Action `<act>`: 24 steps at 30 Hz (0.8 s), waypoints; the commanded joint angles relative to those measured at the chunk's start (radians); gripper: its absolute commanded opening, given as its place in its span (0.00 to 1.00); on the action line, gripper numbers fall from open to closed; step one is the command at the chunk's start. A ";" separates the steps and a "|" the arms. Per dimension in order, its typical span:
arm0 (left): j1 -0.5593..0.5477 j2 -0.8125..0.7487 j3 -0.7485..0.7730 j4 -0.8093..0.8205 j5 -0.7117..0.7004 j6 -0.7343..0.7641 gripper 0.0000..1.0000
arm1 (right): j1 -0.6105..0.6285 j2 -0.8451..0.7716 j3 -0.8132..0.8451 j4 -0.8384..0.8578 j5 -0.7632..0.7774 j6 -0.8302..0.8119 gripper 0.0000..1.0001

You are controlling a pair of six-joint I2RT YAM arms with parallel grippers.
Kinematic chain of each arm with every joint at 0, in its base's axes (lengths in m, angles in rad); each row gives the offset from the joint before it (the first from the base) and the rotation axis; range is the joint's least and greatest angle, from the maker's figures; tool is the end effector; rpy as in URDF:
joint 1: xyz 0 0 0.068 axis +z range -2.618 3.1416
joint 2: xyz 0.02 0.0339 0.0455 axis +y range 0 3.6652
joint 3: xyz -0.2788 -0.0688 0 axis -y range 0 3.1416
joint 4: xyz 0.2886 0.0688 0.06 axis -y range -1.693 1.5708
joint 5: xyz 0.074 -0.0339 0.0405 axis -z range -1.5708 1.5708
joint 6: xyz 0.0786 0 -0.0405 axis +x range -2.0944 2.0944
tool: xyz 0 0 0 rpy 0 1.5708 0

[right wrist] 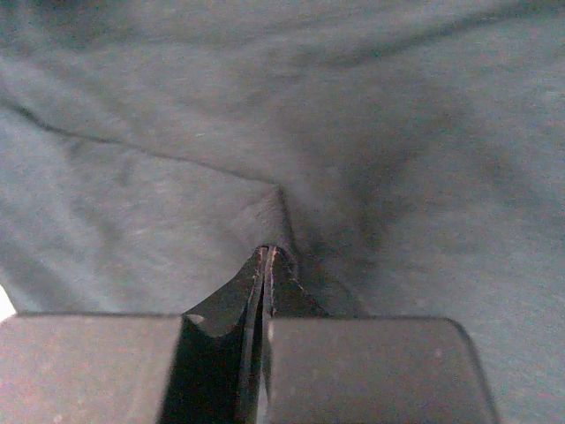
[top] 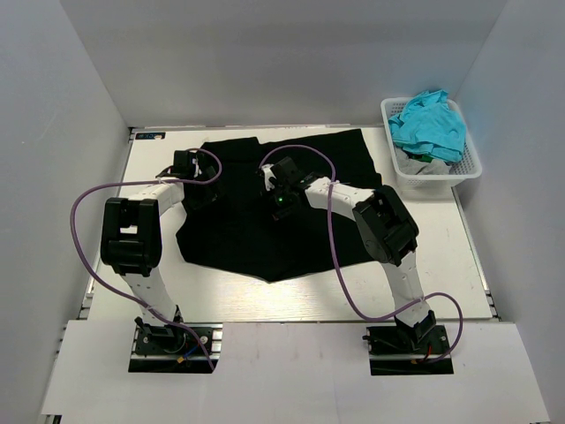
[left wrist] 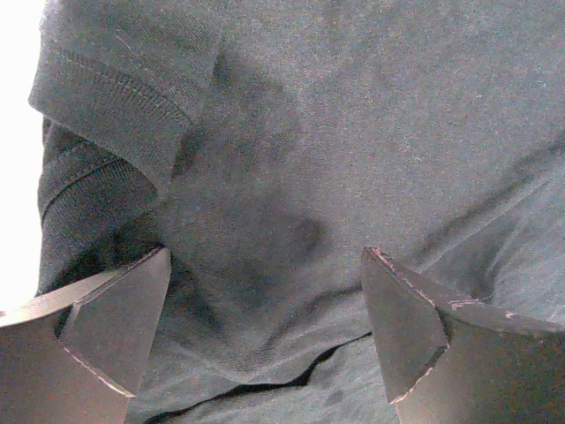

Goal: Fold and stack the t-shirts
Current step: Flatten out the tshirt

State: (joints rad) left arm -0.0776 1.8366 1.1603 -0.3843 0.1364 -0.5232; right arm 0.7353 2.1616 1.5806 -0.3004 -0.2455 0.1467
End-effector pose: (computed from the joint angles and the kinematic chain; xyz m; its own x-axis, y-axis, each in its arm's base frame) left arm 0.4279 -0.0440 0.1161 -0.8251 -0.4324 -0.3637 -0.3108 0.8849 -0.3468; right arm 0.3914 0.3798 0.1209 -0.6780 -0.4221 -0.6018 -0.6735 0.6847 0.2785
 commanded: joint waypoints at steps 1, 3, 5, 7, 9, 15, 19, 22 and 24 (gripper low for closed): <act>0.002 0.010 0.015 -0.007 0.029 0.005 0.99 | 0.006 -0.017 0.007 -0.002 0.115 -0.016 0.00; 0.002 0.010 0.015 -0.007 0.040 0.005 0.99 | 0.013 -0.046 -0.007 0.017 0.135 -0.039 0.00; 0.002 0.019 0.015 0.002 0.040 0.005 0.99 | 0.018 -0.072 -0.033 0.032 0.103 -0.058 0.00; 0.002 0.020 0.015 0.002 0.040 0.005 0.99 | 0.027 -0.146 -0.070 0.061 0.051 -0.067 0.00; 0.002 0.030 0.015 0.002 0.049 0.005 0.99 | 0.042 -0.202 -0.114 0.087 -0.010 -0.073 0.00; 0.002 0.030 0.036 0.012 0.068 0.005 0.99 | 0.110 -0.284 -0.192 0.038 -0.185 -0.039 0.00; 0.002 0.030 0.045 0.012 0.068 0.005 0.99 | 0.187 -0.341 -0.272 0.078 -0.219 -0.009 0.00; 0.002 0.039 0.045 0.012 0.068 0.005 0.99 | 0.213 -0.350 -0.291 0.078 -0.128 0.039 0.00; 0.002 0.039 0.045 0.002 0.068 0.005 0.99 | 0.199 -0.333 -0.268 0.043 -0.022 0.057 0.00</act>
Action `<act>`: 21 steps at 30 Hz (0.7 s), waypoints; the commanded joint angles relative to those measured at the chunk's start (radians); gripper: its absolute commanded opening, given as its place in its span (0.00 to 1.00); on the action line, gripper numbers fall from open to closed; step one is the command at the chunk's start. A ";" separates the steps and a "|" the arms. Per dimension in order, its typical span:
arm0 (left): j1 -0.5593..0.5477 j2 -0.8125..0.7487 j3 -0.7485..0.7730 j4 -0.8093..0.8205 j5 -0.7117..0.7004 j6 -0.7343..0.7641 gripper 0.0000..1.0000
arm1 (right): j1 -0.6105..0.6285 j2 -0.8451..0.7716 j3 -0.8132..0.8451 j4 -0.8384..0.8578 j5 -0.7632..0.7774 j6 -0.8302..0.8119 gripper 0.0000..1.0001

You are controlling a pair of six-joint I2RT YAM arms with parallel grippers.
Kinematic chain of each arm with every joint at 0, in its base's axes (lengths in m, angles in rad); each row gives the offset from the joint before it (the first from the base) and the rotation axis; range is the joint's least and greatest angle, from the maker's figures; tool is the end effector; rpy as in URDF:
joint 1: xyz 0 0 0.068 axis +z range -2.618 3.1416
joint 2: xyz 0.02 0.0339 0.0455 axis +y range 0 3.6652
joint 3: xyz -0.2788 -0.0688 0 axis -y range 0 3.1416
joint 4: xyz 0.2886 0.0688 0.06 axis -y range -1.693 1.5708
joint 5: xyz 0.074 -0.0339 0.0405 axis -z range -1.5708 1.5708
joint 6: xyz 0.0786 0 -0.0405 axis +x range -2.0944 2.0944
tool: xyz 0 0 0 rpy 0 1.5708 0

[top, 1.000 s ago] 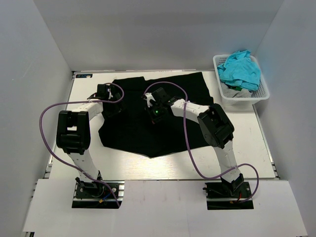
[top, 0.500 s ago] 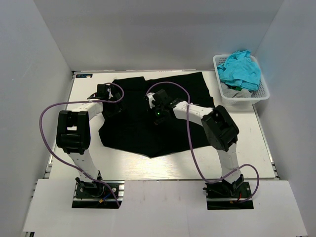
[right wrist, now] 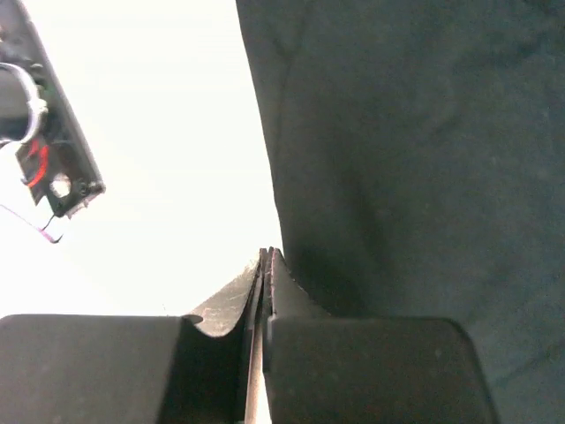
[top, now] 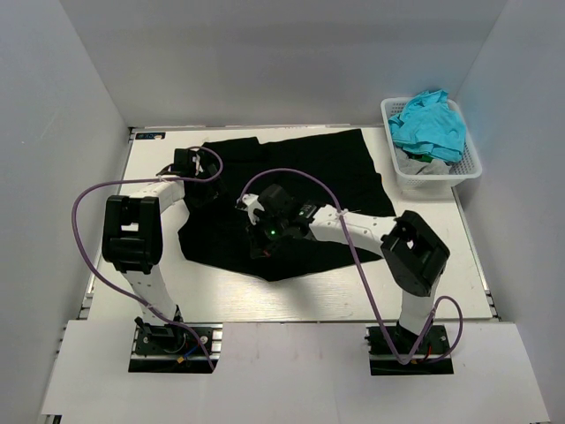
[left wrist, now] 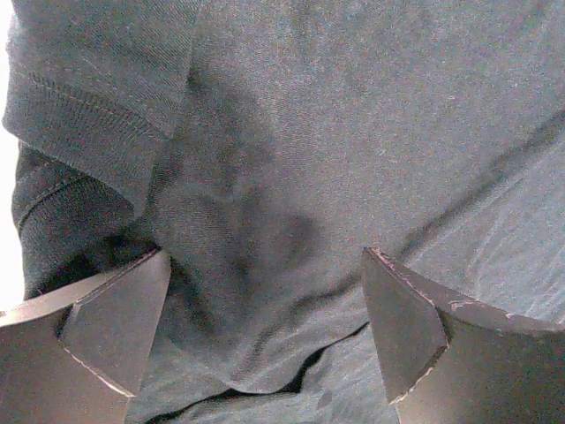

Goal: Fold and stack the t-shirts
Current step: Flatten out the tshirt

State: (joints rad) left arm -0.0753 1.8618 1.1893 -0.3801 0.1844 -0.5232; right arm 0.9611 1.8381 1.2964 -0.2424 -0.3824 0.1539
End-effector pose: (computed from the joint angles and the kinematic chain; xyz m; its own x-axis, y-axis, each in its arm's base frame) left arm 0.4357 -0.0473 0.1163 -0.8326 -0.4298 -0.3495 -0.2903 0.8759 -0.3855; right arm 0.2485 0.4069 0.1813 -0.5394 -0.5239 -0.6593 -0.8391 0.3997 0.3689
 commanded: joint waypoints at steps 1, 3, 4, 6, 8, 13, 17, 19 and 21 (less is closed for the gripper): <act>0.000 0.002 0.006 -0.002 0.020 0.005 0.99 | -0.030 -0.004 0.032 -0.030 0.167 0.055 0.00; 0.000 -0.007 0.006 0.007 0.020 0.005 0.99 | -0.033 0.000 0.058 -0.041 0.322 0.050 0.23; 0.000 -0.007 -0.005 0.007 0.010 0.005 0.99 | -0.041 0.001 0.072 -0.038 0.351 0.050 0.64; 0.000 -0.007 -0.005 0.007 0.010 0.005 0.99 | -0.059 0.010 0.096 -0.040 0.432 0.036 0.90; 0.000 -0.007 -0.005 0.007 0.010 0.005 0.99 | -0.073 0.027 0.124 -0.038 0.485 -0.002 0.90; 0.000 0.004 0.004 0.007 0.021 0.014 0.99 | -0.101 0.125 0.199 -0.055 0.467 -0.096 0.90; 0.000 0.004 0.004 0.007 0.021 0.014 0.99 | -0.124 0.182 0.239 -0.054 0.435 -0.149 0.90; 0.000 0.013 0.004 0.007 0.021 0.014 0.99 | -0.134 0.199 0.251 -0.046 0.406 -0.184 0.90; 0.000 0.013 0.004 0.007 0.021 0.014 0.99 | -0.142 0.219 0.260 -0.041 0.393 -0.200 0.90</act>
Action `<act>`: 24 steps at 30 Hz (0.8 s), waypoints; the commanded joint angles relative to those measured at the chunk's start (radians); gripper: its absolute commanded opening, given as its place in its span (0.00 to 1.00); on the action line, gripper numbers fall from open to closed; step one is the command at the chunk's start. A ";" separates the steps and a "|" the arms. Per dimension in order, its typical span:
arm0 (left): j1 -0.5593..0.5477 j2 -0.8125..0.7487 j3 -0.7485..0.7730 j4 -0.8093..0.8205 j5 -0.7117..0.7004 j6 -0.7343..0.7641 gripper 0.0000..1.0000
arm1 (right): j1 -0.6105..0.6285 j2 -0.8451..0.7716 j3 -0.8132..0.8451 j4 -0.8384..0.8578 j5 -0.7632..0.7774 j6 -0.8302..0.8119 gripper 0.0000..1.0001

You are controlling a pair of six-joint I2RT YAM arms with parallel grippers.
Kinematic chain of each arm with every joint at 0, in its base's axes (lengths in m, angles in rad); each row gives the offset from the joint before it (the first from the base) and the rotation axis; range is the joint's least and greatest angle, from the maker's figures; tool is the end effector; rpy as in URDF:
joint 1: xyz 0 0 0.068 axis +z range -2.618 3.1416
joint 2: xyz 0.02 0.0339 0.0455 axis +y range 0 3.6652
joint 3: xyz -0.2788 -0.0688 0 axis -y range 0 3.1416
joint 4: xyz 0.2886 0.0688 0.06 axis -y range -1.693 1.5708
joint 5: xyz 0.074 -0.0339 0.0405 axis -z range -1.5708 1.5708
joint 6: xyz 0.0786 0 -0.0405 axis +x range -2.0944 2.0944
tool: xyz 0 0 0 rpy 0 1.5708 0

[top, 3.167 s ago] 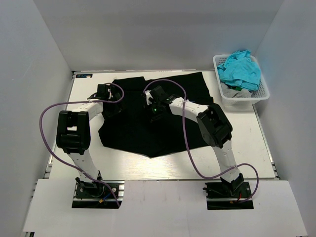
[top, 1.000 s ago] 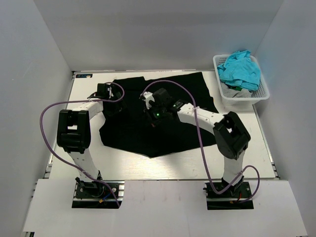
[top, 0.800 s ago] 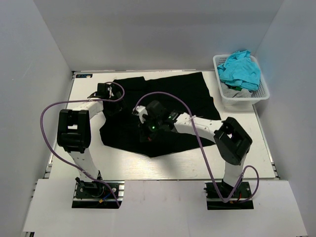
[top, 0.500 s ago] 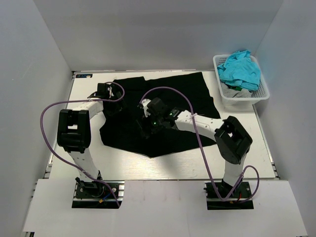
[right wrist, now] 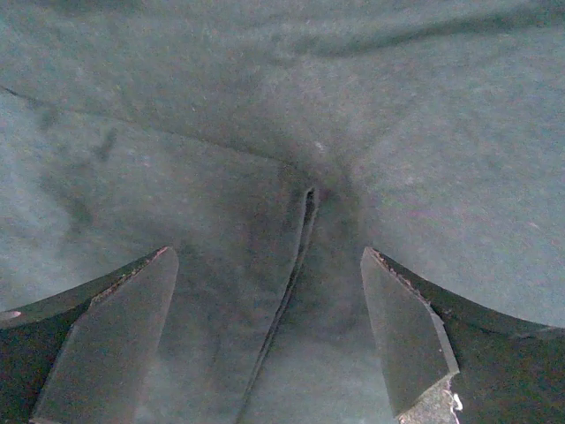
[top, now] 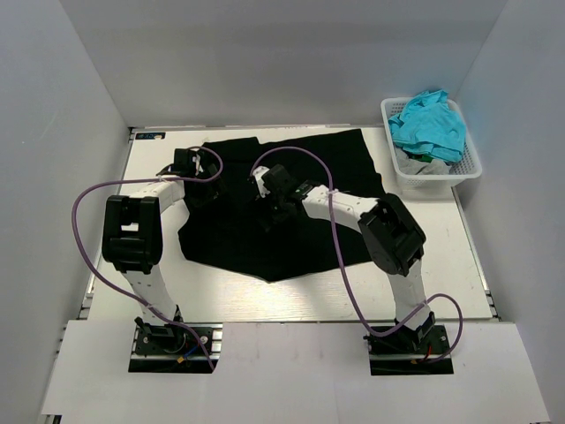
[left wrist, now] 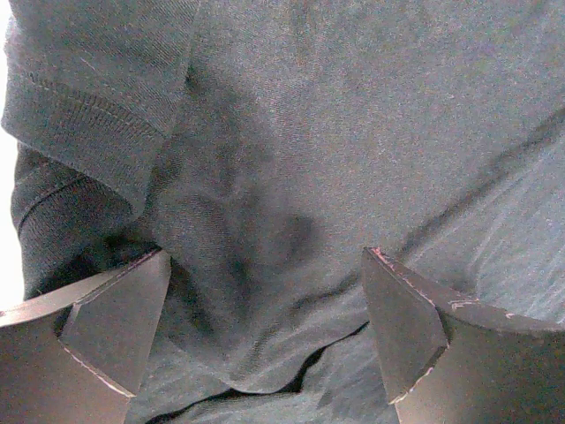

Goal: Fold and stack the t-shirts
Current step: Flatten out the tshirt

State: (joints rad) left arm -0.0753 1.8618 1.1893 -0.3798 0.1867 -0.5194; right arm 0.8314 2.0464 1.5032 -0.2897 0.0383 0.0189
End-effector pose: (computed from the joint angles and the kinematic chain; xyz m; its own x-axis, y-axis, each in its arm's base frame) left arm 0.4357 -0.0475 0.1164 -0.8341 -0.4262 -0.3502 -0.2861 0.8770 -0.3859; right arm 0.3582 0.3884 0.1507 -0.5121 -0.5335 -0.6731 -0.7114 0.7026 -0.0156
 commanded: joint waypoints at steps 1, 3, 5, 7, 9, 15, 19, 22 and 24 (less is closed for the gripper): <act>0.000 0.022 0.004 0.007 0.019 0.010 0.99 | -0.014 0.023 0.060 0.003 -0.061 -0.069 0.90; 0.000 0.022 0.004 0.007 0.019 0.010 0.99 | -0.018 0.044 0.058 0.010 -0.067 -0.074 0.90; 0.000 0.022 0.004 0.007 0.019 0.010 0.99 | -0.020 0.055 0.060 0.027 -0.087 -0.077 0.90; 0.000 0.031 0.004 0.007 0.019 0.010 0.99 | -0.023 0.061 0.068 0.021 -0.100 -0.080 0.84; 0.000 0.031 0.004 0.007 0.019 0.010 0.99 | -0.021 0.064 0.072 0.015 -0.109 -0.085 0.79; 0.000 0.049 0.013 0.007 0.019 0.010 0.99 | -0.020 0.044 0.039 0.044 -0.170 -0.071 0.74; 0.000 0.050 0.013 0.007 0.019 0.010 0.99 | -0.020 0.055 0.045 0.050 -0.179 -0.063 0.70; 0.000 0.050 0.013 0.007 0.019 0.010 0.99 | -0.021 0.066 0.048 0.052 -0.176 -0.060 0.68; 0.000 0.050 0.013 0.007 0.019 0.010 0.99 | -0.025 0.072 0.054 0.050 -0.166 -0.057 0.61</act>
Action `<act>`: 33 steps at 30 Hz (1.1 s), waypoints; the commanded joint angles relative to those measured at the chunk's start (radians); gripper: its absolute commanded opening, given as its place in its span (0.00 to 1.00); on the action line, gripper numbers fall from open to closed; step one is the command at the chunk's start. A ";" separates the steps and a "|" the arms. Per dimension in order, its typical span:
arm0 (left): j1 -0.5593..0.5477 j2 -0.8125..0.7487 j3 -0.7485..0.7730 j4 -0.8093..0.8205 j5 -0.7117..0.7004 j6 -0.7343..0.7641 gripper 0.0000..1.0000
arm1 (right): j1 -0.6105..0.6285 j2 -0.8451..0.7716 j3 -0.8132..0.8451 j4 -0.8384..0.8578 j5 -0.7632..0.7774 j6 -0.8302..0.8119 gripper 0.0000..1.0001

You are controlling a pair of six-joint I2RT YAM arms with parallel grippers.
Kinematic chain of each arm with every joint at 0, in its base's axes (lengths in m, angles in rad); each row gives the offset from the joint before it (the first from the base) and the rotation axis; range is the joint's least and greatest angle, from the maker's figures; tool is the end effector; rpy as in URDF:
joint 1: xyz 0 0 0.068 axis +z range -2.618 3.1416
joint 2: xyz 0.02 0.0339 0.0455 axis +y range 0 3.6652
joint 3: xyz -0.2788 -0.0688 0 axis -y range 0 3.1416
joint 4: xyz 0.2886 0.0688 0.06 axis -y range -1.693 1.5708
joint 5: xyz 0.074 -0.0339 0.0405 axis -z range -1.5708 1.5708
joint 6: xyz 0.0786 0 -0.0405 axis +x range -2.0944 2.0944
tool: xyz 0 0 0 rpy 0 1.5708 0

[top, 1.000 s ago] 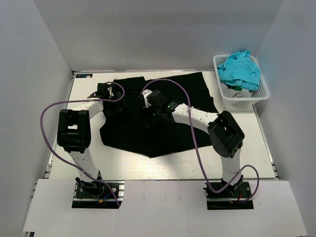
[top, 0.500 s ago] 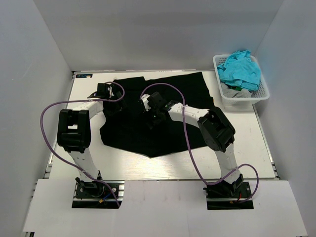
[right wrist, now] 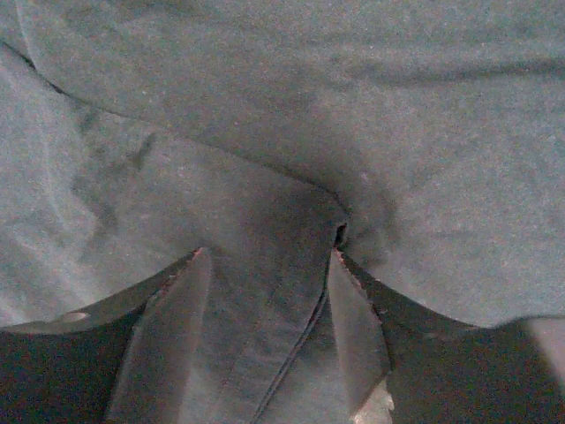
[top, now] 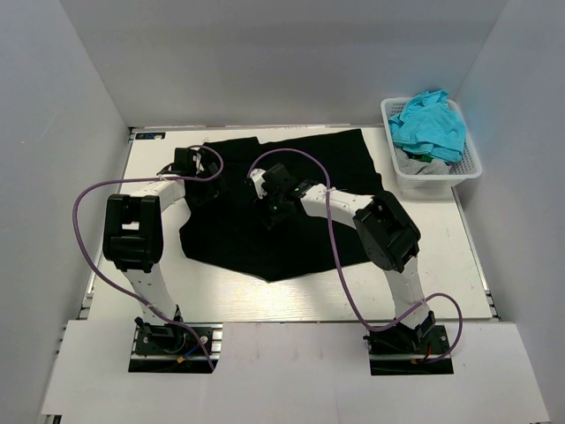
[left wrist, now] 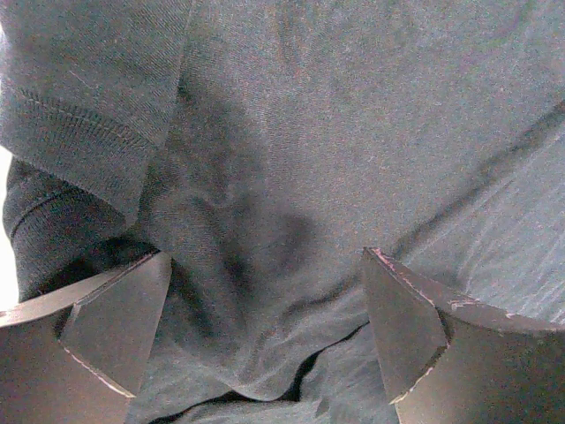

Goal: Fold and stack the t-shirts
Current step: Flatten out the tshirt

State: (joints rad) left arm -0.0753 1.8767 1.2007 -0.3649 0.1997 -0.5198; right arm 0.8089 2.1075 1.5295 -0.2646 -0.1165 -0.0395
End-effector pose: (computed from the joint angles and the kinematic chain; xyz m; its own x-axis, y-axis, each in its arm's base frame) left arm 0.4405 -0.0489 0.1153 -0.8331 -0.4254 -0.3537 -0.2766 0.8740 -0.3996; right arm 0.3649 0.3958 0.1322 -0.4843 -0.5645 -0.6684 -0.7918 0.6078 0.0604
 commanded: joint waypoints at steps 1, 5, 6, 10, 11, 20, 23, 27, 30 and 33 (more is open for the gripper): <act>0.000 0.035 0.002 -0.008 0.006 0.010 0.99 | -0.001 0.014 0.031 0.025 0.003 0.004 0.58; 0.000 0.035 0.002 -0.008 0.015 0.020 0.99 | -0.001 0.028 0.041 0.027 0.067 0.012 0.58; 0.000 0.035 0.002 -0.008 0.015 0.020 0.99 | -0.001 0.032 0.049 0.028 0.078 0.012 0.58; 0.000 0.035 0.002 -0.008 0.015 0.020 0.99 | -0.001 0.043 0.054 0.025 0.149 0.015 0.49; 0.000 0.035 0.002 -0.008 0.015 0.020 0.99 | -0.001 0.042 0.054 0.027 0.144 0.016 0.37; 0.000 0.035 0.002 -0.008 0.015 0.020 0.99 | 0.000 -0.050 0.032 0.039 0.081 0.027 0.00; 0.000 0.035 0.002 -0.008 0.006 0.020 0.99 | 0.006 -0.090 0.014 0.041 0.058 0.032 0.00; 0.000 0.044 0.002 -0.008 0.006 0.020 0.99 | 0.015 -0.182 -0.035 0.042 -0.032 0.032 0.00; 0.000 0.053 0.011 -0.017 0.006 0.020 0.99 | 0.035 -0.236 -0.097 0.051 -0.092 0.023 0.00; 0.000 0.053 0.011 -0.017 -0.003 0.020 0.99 | 0.067 -0.279 -0.132 0.012 -0.150 0.004 0.00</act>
State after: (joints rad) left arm -0.0753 1.8893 1.2156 -0.3649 0.2066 -0.5125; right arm 0.8394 1.8843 1.4292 -0.2478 -0.1658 -0.0124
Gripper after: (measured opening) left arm 0.987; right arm 0.011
